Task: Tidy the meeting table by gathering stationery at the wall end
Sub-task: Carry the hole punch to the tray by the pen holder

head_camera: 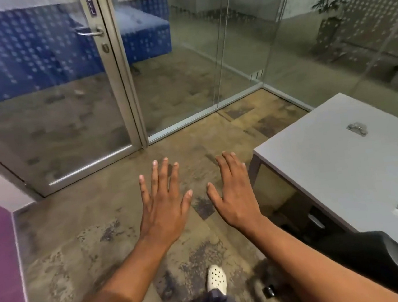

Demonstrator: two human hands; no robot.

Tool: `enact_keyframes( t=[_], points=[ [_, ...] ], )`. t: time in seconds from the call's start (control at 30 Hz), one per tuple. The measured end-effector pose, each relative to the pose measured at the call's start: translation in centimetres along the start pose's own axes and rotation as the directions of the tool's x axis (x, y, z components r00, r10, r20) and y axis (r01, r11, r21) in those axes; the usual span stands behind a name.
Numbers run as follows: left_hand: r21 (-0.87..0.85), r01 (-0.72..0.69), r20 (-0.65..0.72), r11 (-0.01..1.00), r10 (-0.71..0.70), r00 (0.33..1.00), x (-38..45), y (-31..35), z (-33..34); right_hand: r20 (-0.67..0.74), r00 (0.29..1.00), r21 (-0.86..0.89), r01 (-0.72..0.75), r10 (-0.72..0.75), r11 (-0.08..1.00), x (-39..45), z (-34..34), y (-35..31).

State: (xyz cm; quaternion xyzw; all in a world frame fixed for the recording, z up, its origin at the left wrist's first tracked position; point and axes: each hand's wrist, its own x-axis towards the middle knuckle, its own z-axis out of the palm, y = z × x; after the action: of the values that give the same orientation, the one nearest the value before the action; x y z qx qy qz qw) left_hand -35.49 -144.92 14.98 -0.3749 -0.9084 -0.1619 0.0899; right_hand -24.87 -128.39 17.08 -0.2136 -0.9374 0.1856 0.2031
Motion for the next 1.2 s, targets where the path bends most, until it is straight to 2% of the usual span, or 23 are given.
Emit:
enact_keyframes(
  t=[0.17, 0.3, 0.43, 0.53, 0.67, 0.9, 1.1, 1.2],
  points=[
    [0.02, -0.002, 0.013, 1.0, 0.002, 1.0, 6.0, -4.1, 2.5, 0.025, 1.0, 0.044, -0.015, 0.014, 0.999, 7.0, 4.8, 0.8],
    [0.024, -0.032, 0.047, 0.999, 0.031, 0.998, 14.1, -6.3, 4.8, 0.021, 1.0, 0.062, -0.023, 0.021, 0.998, 14.4, 8.2, 3.3],
    [0.019, -0.043, 0.104, 0.999, 0.04, 0.994, 22.5, -7.7, 6.6, 0.039, 0.999, 0.052, -0.036, 0.034, 0.998, 22.9, 9.6, 5.3],
    [0.018, -0.05, 0.081, 0.999, 0.048, 0.996, 27.4, -8.6, 7.8, 0.045, 0.999, 0.04, 0.009, -0.011, 0.999, 28.2, 10.4, 6.3],
    [0.009, -0.024, 0.067, 1.0, 0.023, 0.997, 34.2, -9.5, 9.3, 0.047, 0.999, 0.035, -0.018, 0.016, 0.999, 34.8, 11.5, 7.8],
    [-0.019, -0.113, 0.076, 0.993, 0.114, 0.991, 47.1, -11.8, 14.2, 0.048, 0.994, -0.001, -0.094, 0.094, 0.996, 45.4, 14.7, 12.0],
    [-0.074, -0.27, 0.08, 0.96, 0.276, 0.958, 61.0, -13.0, 18.3, -0.021, 0.978, -0.068, -0.211, 0.21, 0.975, 55.7, 16.4, 15.4],
    [-0.105, -0.36, 0.038, 0.927, 0.365, 0.93, 67.7, -12.7, 19.1, -0.073, 0.962, -0.097, -0.27, 0.264, 0.958, 60.4, 15.7, 16.7]
  ],
)
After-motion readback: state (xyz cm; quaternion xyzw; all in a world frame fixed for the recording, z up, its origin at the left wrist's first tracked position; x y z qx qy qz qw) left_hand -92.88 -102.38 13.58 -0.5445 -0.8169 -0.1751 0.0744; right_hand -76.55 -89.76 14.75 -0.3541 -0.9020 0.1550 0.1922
